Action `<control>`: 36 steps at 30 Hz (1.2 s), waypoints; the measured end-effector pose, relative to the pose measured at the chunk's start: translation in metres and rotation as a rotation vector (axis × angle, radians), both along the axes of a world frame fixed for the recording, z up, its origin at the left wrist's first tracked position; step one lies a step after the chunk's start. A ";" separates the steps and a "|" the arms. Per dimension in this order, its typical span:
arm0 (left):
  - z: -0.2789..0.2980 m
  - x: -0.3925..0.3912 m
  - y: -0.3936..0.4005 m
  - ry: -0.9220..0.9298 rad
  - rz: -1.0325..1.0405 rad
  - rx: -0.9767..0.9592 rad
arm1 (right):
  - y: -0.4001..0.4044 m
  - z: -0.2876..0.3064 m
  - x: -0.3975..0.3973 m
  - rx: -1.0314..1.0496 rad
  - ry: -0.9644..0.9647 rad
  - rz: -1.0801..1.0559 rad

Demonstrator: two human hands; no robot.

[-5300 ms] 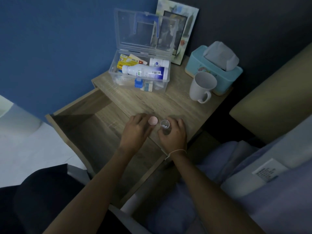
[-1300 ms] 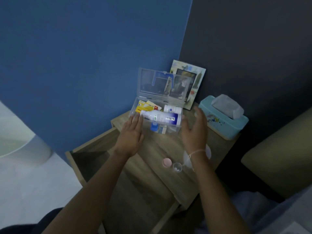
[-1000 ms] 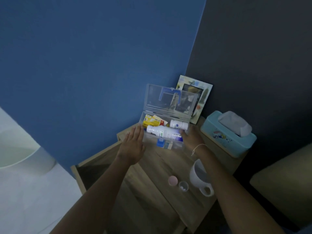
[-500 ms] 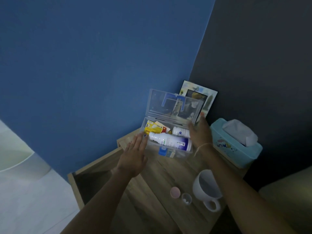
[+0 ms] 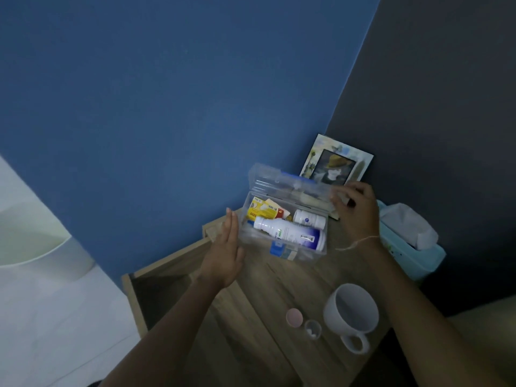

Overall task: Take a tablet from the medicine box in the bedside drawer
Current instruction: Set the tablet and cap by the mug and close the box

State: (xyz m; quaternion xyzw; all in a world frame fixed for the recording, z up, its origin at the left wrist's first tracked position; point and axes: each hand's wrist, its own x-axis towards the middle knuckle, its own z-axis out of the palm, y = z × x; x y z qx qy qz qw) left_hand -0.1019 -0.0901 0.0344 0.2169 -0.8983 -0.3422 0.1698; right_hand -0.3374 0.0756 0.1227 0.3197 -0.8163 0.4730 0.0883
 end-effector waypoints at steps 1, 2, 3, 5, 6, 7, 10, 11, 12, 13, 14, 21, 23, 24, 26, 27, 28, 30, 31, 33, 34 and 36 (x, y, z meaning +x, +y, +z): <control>0.001 0.001 0.000 0.024 0.017 0.009 | 0.009 -0.005 0.003 0.011 -0.037 0.056; 0.003 0.001 0.000 0.043 0.027 0.005 | 0.016 -0.010 0.007 0.041 -0.084 0.123; 0.005 0.001 0.000 0.060 0.033 -0.006 | 0.022 -0.015 0.011 0.092 -0.118 0.185; 0.010 -0.001 0.001 0.090 0.041 -0.042 | 0.027 -0.024 0.015 0.237 -0.080 0.252; 0.013 -0.003 0.001 0.093 0.039 -0.067 | 0.027 -0.028 0.015 0.307 -0.027 0.260; 0.015 -0.005 0.001 0.082 0.028 -0.097 | 0.026 -0.031 0.017 0.368 0.023 0.269; 0.015 -0.010 0.003 -0.007 -0.050 -0.234 | 0.025 -0.038 0.021 0.478 0.117 0.290; 0.012 -0.012 0.004 -0.047 -0.069 -0.286 | 0.024 -0.040 0.024 0.466 0.122 0.289; 0.010 -0.013 0.005 -0.082 -0.078 -0.328 | 0.024 -0.041 0.026 0.439 0.123 0.287; 0.007 -0.013 0.005 -0.104 -0.076 -0.359 | 0.024 -0.043 0.028 0.412 0.127 0.286; 0.006 -0.014 0.006 -0.118 -0.070 -0.376 | 0.024 -0.044 0.029 0.393 0.130 0.285; 0.001 -0.014 0.013 -0.126 -0.032 -0.331 | 0.025 -0.048 0.042 0.276 -0.048 0.302; 0.001 -0.015 0.017 -0.129 -0.022 -0.320 | 0.026 -0.048 0.045 0.269 -0.075 0.279; 0.001 -0.015 0.017 -0.135 -0.019 -0.317 | 0.026 -0.047 0.046 0.296 -0.056 0.263; 0.002 -0.014 0.016 -0.160 -0.017 -0.314 | 0.027 -0.045 0.046 0.368 -0.040 0.234; 0.002 -0.014 0.015 -0.170 -0.021 -0.318 | 0.027 -0.044 0.045 0.379 -0.051 0.233; 0.004 -0.013 0.014 -0.177 -0.029 -0.323 | 0.026 -0.042 0.045 0.361 -0.097 0.235; 0.007 -0.012 0.012 -0.179 -0.061 -0.317 | 0.024 -0.033 0.041 0.279 -0.240 0.220; 0.008 -0.011 0.012 -0.160 -0.070 -0.300 | 0.022 -0.030 0.038 0.266 -0.265 0.210; 0.008 -0.007 0.017 -0.055 -0.020 -0.198 | 0.019 -0.028 0.029 0.338 -0.250 0.225; 0.006 -0.005 0.023 0.023 0.064 -0.101 | 0.019 -0.028 0.027 0.368 -0.282 0.243; 0.000 -0.001 0.040 0.165 0.302 0.105 | 0.018 -0.034 0.023 0.386 -0.358 0.255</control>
